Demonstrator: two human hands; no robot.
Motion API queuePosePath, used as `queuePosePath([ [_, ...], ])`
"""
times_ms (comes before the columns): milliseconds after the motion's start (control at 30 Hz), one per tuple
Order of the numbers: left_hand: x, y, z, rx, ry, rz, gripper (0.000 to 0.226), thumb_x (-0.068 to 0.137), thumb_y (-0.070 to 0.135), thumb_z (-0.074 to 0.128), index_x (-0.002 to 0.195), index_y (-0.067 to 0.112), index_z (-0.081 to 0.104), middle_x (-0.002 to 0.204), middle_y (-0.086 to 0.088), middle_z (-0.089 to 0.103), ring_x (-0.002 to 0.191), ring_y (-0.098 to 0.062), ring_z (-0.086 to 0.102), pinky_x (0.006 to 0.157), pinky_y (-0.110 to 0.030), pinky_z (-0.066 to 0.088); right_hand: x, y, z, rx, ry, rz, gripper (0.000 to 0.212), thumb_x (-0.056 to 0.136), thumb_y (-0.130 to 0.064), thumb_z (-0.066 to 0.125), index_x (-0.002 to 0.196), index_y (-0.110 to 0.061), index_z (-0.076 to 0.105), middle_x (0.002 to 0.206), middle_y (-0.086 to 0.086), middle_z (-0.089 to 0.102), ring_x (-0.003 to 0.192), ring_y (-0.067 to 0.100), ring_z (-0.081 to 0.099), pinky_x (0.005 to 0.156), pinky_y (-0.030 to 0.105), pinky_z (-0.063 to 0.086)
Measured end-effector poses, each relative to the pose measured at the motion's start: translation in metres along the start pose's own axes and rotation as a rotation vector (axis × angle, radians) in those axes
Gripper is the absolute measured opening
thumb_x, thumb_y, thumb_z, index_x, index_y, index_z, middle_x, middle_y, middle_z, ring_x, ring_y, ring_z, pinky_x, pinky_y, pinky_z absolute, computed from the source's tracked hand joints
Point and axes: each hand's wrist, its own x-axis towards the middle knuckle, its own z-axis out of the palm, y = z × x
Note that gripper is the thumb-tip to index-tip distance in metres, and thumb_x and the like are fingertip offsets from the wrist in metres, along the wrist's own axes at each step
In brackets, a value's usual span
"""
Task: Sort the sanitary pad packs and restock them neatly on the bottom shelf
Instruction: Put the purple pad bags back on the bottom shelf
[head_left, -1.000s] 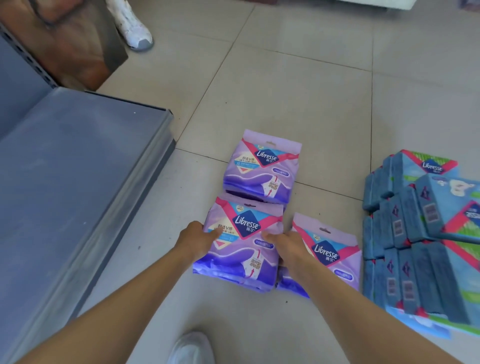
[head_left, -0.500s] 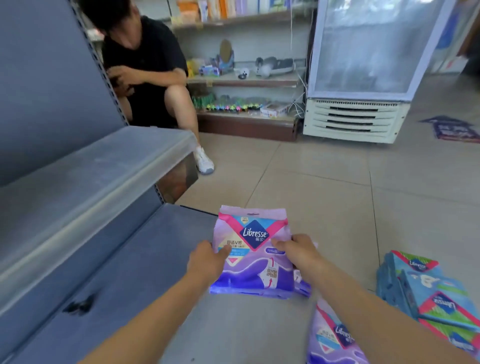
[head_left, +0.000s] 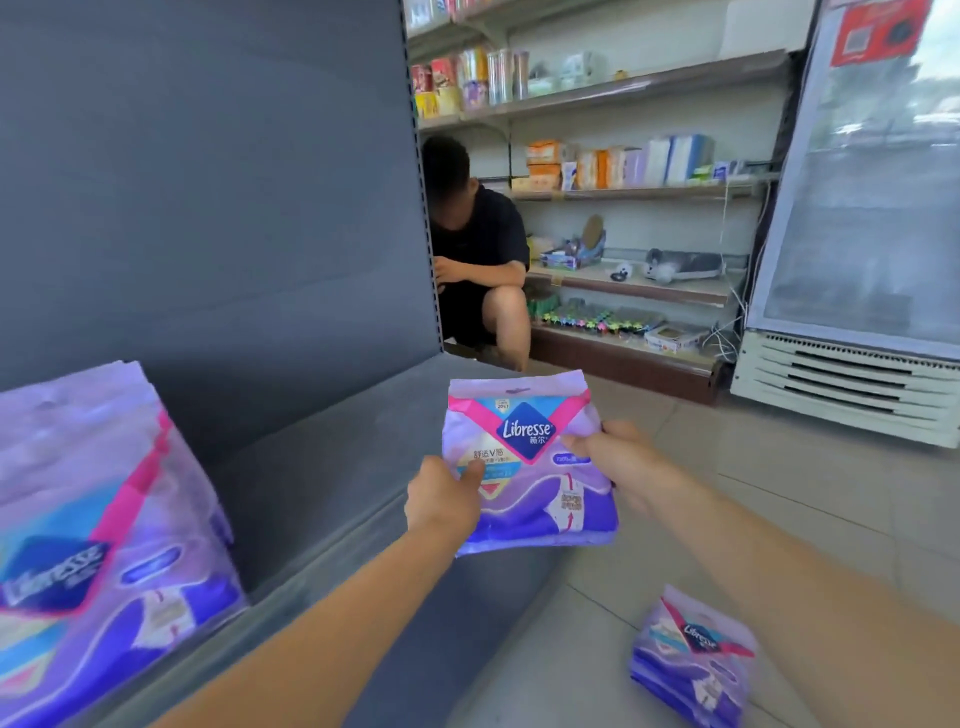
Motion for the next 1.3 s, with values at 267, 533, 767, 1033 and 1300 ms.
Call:
queuePosePath([
  [267, 0.055, 0.019, -0.058, -0.072, 0.39, -0.004, 0.032, 0.097, 0.032, 0.049, 0.113, 0.005, 0.046, 0.119, -0.01, 0.054, 0.105, -0.031, 0.059, 0.082, -0.038, 0.047, 0.076, -0.077, 0.088, 0.03, -0.211, -0.138, 0.022, 0.088, -0.016, 0.065, 0.108, -0.008, 0.061, 0.097, 0.01, 0.072, 0.083, 0.027, 0.07, 0.079, 0.041, 0.058],
  [533, 0.124, -0.03, -0.131, -0.049, 0.793, -0.166, 0.03, 0.098, 0.026, 0.046, 0.119, 0.004, 0.042, 0.126, -0.016, 0.05, 0.115, -0.035, 0.054, 0.096, -0.046, 0.047, 0.12, -0.109, 0.24, 0.009, -0.556, -0.224, 0.03, 0.085, -0.004, 0.063, 0.114, -0.007, 0.055, 0.106, 0.007, 0.068, 0.095, 0.024, 0.066, 0.07, 0.03, 0.055],
  [767, 0.145, -0.069, -0.138, -0.006, 0.872, -0.309, 0.031, 0.094, 0.008, 0.044, 0.122, -0.006, 0.042, 0.121, -0.026, 0.052, 0.111, -0.039, 0.051, 0.091, -0.038, 0.041, 0.13, -0.091, 0.308, 0.014, -0.602, -0.25, 0.03, 0.084, 0.007, 0.054, 0.107, -0.012, 0.054, 0.103, 0.004, 0.064, 0.092, 0.018, 0.061, 0.065, 0.025, 0.051],
  [1033, 0.169, -0.074, -0.148, 0.171, 0.757, -0.493, 0.044, 0.098, 0.018, 0.046, 0.137, 0.002, 0.031, 0.143, -0.017, 0.041, 0.132, -0.031, 0.042, 0.107, -0.035, 0.038, 0.14, -0.086, 0.328, 0.022, -0.624, -0.312, 0.032, 0.088, 0.0, 0.057, 0.114, -0.017, 0.054, 0.11, 0.001, 0.065, 0.098, 0.016, 0.061, 0.068, 0.025, 0.051],
  [1300, 0.164, -0.061, -0.151, 0.407, 0.687, -0.528, 0.056, 0.097, 0.017, 0.046, 0.142, -0.003, 0.02, 0.145, -0.018, 0.035, 0.135, -0.03, 0.038, 0.107, -0.03, 0.033, 0.136, -0.082, 0.328, 0.016, -0.597, -0.356, 0.037, 0.088, -0.008, 0.063, 0.122, -0.02, 0.052, 0.114, -0.001, 0.064, 0.099, 0.014, 0.06, 0.065, 0.021, 0.05],
])
